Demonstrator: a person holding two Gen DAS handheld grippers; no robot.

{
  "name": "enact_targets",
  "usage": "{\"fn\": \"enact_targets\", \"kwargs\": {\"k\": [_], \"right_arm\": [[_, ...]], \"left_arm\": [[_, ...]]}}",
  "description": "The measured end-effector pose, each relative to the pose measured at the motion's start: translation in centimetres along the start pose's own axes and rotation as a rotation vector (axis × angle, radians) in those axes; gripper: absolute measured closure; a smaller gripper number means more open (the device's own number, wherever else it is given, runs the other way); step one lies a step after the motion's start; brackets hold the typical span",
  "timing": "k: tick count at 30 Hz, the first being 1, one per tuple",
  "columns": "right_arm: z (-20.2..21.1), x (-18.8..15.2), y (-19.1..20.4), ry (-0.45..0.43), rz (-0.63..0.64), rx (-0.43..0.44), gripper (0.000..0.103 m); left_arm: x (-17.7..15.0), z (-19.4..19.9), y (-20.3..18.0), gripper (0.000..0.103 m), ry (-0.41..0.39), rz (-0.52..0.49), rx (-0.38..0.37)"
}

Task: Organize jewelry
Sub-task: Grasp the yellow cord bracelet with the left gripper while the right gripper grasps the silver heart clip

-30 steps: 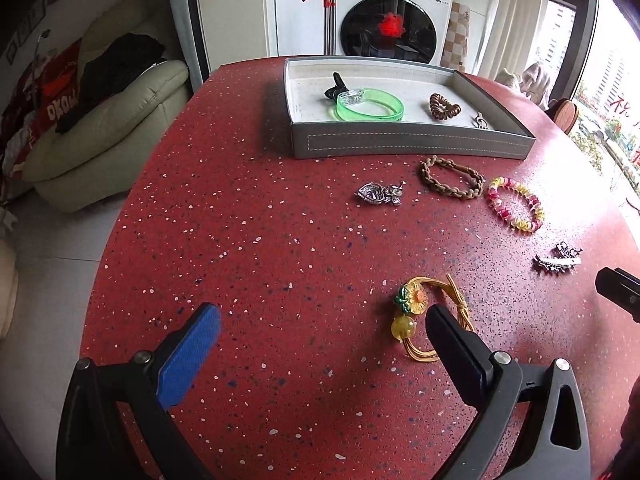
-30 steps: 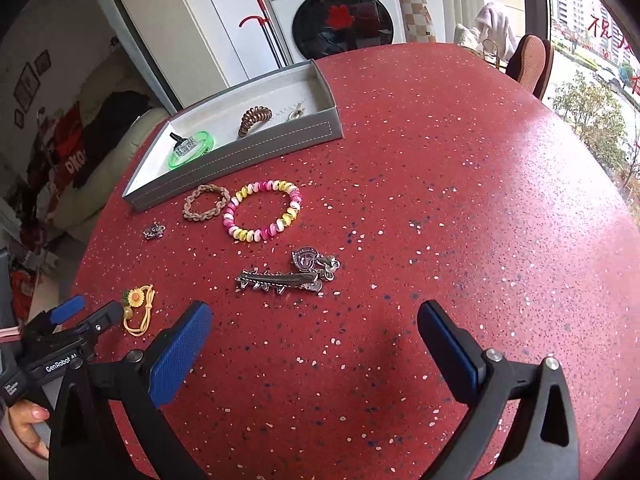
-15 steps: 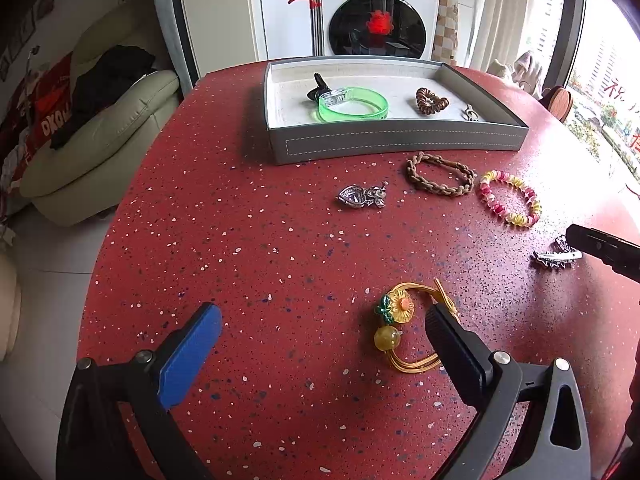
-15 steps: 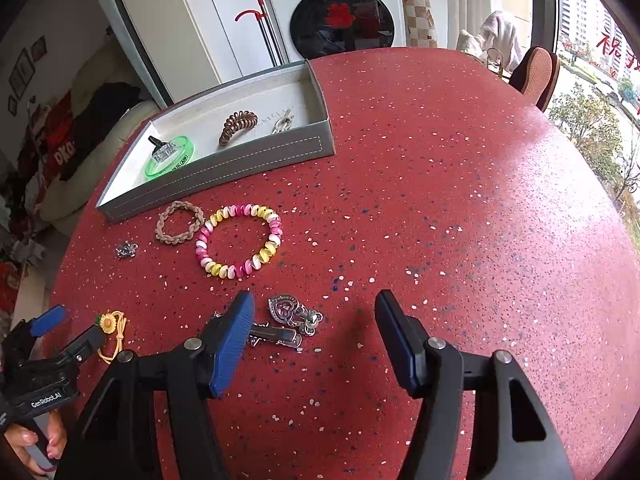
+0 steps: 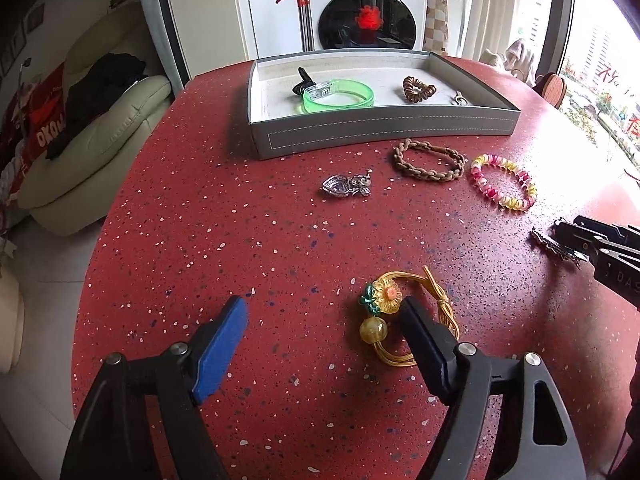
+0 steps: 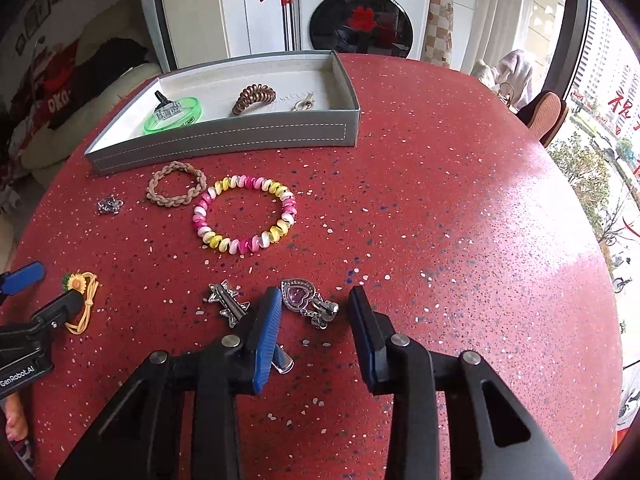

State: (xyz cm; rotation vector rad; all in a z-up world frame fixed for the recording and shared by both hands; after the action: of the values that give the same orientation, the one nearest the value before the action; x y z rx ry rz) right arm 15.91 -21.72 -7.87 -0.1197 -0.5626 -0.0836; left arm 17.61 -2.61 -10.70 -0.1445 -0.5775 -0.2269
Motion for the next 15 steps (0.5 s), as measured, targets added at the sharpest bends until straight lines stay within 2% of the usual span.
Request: {"fn": "enact_targets", "kwargs": {"k": [5,6,7,10,11,12,15], "right_arm": [[0.2,-0.2,0.1,0.0,-0.004,-0.002,0.076],[0.2,-0.2,0.1,-0.001,-0.005,-0.003,0.085],[0.3,-0.2,0.1,-0.001,-0.01,0.002,0.087],[0.4,-0.3,-0.3,0.004,-0.05,0.022,0.087],[0.5,-0.4,-0.6,0.003,-0.066,0.03,0.088],[0.5,-0.4,-0.7,0.002,-0.08,0.037,0.088],[0.8,-0.4,-1.4,-0.003,-0.117,0.058,0.088]], "left_arm": [[0.0,0.2,-0.7,0.032,0.002,-0.012,-0.038],[0.0,0.2,-0.9,0.037,0.0,-0.013,-0.045],[0.0,0.3,-1.0,0.044,-0.002,-0.014,-0.052],[0.0,0.3,-1.1,0.055,-0.007,-0.022,-0.067],[0.0,0.3,-1.2,0.061,-0.009,-0.026,-0.074],[0.0,0.3,-1.2,0.071,-0.011,-0.03,-0.073],[0.1,0.4,-1.1,0.071,-0.012,-0.021,-0.095]]}}
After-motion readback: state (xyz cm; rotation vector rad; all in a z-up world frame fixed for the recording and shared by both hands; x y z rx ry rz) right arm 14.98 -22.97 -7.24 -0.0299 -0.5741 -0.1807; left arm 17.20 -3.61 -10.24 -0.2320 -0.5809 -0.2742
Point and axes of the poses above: each gripper's, at about its wrist camera, not at the fingertips, and z roughly against the way its jaws point, y to its left, x to its top, the point moved 7 cm from there along -z, roughly the way its jaws point, and after that the axes turned 7 degrees about -x, right-handed, at the moved point
